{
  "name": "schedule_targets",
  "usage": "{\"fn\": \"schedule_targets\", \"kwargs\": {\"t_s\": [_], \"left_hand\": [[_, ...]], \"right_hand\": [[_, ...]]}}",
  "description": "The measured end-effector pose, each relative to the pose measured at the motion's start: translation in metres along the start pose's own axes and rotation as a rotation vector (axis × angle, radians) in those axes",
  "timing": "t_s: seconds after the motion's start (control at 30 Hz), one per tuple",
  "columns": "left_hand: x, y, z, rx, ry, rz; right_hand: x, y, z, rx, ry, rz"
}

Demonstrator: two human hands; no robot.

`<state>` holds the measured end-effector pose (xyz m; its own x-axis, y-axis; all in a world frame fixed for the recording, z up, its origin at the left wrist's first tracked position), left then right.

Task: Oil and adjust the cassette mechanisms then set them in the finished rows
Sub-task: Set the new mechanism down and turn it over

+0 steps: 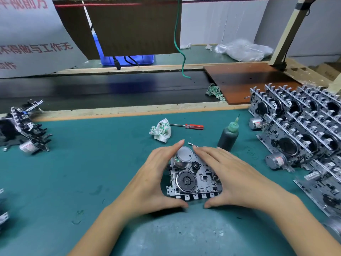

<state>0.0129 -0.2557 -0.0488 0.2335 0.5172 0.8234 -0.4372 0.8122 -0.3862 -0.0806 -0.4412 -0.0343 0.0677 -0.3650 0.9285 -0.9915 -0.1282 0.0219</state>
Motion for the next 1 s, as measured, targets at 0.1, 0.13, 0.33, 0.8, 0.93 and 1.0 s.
{"fn": "schedule_targets", "kwargs": {"t_s": [0.1,0.13,0.33,0.8,0.93,1.0], "left_hand": [[0.0,0.0,0.002,-0.035,-0.012,0.018],[0.0,0.0,0.003,-0.049,-0.021,0.022],[-0.002,-0.001,0.0,-0.062,-0.026,0.012],[-0.015,0.002,-0.014,0.139,0.161,-0.159],[-0.009,-0.01,-0.026,0.462,0.316,0.142],[-0.005,-0.026,-0.042,0.71,0.255,0.287]], "right_hand": [[0.002,0.002,-0.003,0.022,-0.001,0.008],[0.005,0.002,-0.006,0.028,-0.023,0.031],[0.031,0.005,0.01,-0.075,-0.527,1.22],[-0.002,-0.028,0.037,-0.308,-0.935,0.772],[-0.001,-0.028,0.025,-0.194,-1.018,0.782],[-0.001,-0.03,0.024,-0.168,-1.097,0.8]]}}
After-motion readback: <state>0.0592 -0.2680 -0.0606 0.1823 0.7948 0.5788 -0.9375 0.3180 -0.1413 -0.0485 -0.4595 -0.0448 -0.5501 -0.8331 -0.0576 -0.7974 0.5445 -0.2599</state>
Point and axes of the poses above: each hand's wrist, its own y-axis away from the middle knuckle, its own x-axis out of the back of the hand, z = x × y, the point moved 2 cm from there along -y, towards the middle knuckle, and after that the axes turned 14 degrees about -y, right-handed, at the moved point
